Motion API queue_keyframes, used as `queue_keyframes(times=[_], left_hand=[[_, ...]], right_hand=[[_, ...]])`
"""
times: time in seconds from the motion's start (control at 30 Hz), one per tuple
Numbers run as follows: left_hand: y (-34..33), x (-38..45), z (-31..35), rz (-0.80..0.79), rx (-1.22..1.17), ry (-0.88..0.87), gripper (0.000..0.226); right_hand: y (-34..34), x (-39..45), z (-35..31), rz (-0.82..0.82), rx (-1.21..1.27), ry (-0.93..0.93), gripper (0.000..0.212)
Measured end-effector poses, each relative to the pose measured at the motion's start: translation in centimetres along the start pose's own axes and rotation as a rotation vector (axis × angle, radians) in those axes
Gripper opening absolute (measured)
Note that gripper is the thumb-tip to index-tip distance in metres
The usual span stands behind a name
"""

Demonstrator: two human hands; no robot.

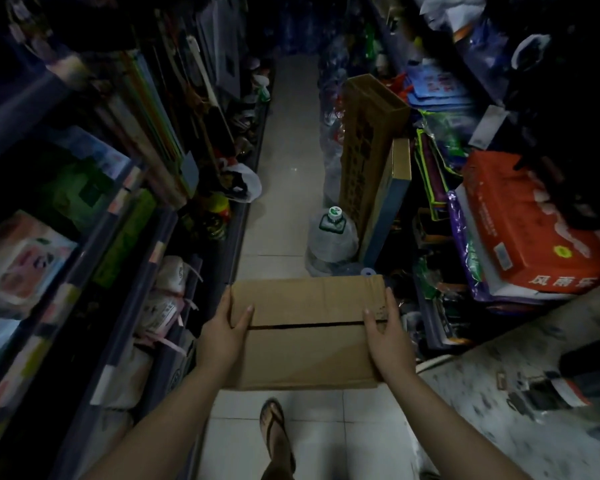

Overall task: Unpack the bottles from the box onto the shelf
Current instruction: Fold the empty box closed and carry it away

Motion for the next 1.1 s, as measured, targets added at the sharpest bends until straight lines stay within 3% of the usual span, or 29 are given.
queue_keyframes(times=[0.23,0.5,0.87,1.1], left_hand=[[0.2,8.3,-1.5,-0.042,-0.049,-0.005,0.066],[-3.4,15.1,-6.6,-0.098,-0.035,0.016,0.069],[-15.5,23.0,-16.1,-0.140,-0.129,0.161,0.064],[-27.4,27.1,-27.8,-0.187,0.004,0.272,0.059]], right_hand=[[-6.0,5.2,-2.4,0.004,0.057,-0.003,0.061],[-12.6,9.7,-0.7,-0.034,0.083,-0.067,0.066],[-22.1,18.7,8.7,-0.070,0.054,-0.124,0.067],[-32.4,24.6,22.0,-0.148,0.054,-0.268,0.066]])
Point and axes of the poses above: each hand's wrist, its own x-axis towards the middle knuckle, its own y-axis out of the back of the hand, z = x × y, the point moved 7 cm from there along x, towards the middle knuckle, and after that the axes turned 3 degrees about x, right-handed, at the moved point
